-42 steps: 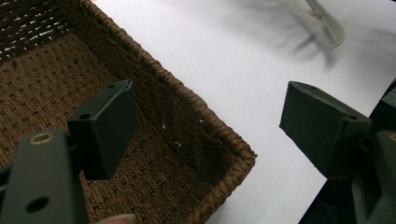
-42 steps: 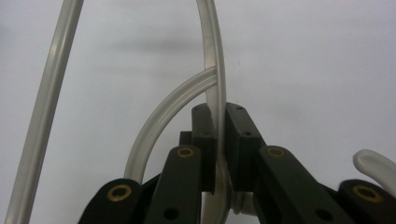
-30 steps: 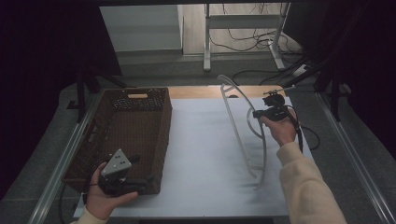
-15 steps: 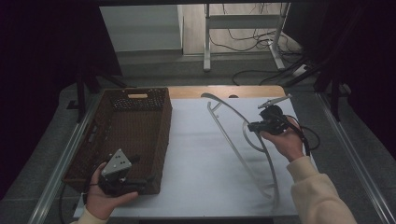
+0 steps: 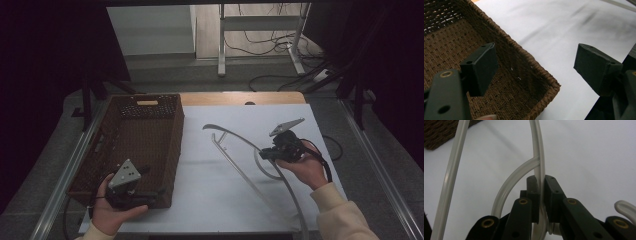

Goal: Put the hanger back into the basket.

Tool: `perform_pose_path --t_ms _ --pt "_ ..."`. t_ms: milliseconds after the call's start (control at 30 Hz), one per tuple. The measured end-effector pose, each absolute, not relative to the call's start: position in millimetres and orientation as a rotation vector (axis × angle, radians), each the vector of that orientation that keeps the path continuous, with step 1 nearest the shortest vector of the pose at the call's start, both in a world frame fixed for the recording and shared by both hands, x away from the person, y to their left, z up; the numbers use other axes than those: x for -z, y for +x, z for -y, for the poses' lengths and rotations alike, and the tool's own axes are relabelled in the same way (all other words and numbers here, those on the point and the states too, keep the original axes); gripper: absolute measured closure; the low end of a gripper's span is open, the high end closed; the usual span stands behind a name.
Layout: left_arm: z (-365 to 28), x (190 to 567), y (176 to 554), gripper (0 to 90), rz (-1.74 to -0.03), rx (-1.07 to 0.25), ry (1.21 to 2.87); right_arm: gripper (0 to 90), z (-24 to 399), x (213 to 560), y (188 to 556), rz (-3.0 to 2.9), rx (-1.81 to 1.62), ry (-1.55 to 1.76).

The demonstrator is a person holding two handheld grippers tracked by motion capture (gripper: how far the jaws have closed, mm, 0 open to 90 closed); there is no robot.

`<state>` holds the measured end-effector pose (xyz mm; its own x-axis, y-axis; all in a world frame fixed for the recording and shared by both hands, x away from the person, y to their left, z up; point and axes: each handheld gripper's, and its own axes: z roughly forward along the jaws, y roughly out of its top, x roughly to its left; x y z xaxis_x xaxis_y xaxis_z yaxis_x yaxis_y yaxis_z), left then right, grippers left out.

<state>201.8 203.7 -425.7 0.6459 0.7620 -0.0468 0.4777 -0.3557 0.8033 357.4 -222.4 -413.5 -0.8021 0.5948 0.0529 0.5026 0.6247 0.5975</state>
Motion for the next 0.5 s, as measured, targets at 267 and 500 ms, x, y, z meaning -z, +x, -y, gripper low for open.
perform_pose_path --t_ms 267,500 --pt "-203.3 423.0 204.4 19.3 -0.964 -0.429 2.017 82.7 214.0 423.4 340.0 -2.763 -0.901 0.795" --pt "-197.2 412.3 212.0 19.8 -0.938 -0.434 2.018 82.7 205.0 426.6 333.8 -2.804 -0.878 0.715"
